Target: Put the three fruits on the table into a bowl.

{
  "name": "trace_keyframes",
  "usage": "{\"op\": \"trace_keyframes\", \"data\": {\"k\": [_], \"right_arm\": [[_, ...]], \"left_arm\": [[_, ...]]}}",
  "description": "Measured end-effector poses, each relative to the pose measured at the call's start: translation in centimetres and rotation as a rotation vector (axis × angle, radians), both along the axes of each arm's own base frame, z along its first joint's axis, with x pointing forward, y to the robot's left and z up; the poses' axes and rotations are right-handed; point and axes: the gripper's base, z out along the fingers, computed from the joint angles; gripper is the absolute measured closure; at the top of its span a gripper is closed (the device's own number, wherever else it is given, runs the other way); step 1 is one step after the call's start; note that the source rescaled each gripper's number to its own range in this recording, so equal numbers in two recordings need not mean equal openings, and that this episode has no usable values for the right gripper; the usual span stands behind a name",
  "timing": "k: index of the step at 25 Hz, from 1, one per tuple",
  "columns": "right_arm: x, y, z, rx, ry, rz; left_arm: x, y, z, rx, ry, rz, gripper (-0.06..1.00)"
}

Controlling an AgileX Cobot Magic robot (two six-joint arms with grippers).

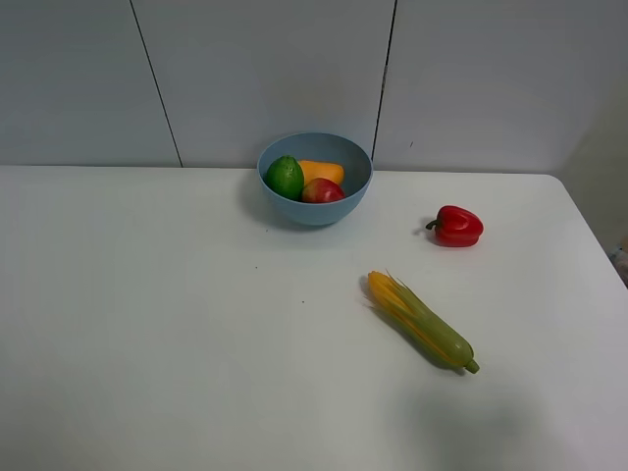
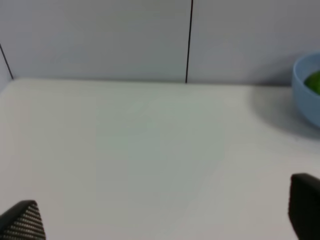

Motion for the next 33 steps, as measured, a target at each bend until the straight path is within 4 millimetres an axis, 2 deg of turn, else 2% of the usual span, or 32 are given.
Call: {"op": "trace_keyframes", "data": {"k": [7, 14, 18, 33], "right_arm": [[0.0, 0.0, 0.0, 0.000, 0.000, 0.000], [0.0, 0.0, 0.0, 0.000, 0.000, 0.000], [0.0, 0.0, 0.0, 0.000, 0.000, 0.000], [0.0, 0.0, 0.0, 0.000, 0.000, 0.000]], "left_arm": [[-0.6, 0.3, -1.1, 0.048, 0.142, -0.028, -0.04], [-0.8, 1.0, -1.3, 0.154, 0.165, -0.114, -0.04], [-0.8, 1.2, -1.4, 0.159, 0.160, -0.153, -0.04], [-0.6, 2.0, -1.5, 0.091, 0.156, -0.052, -0.04]]}}
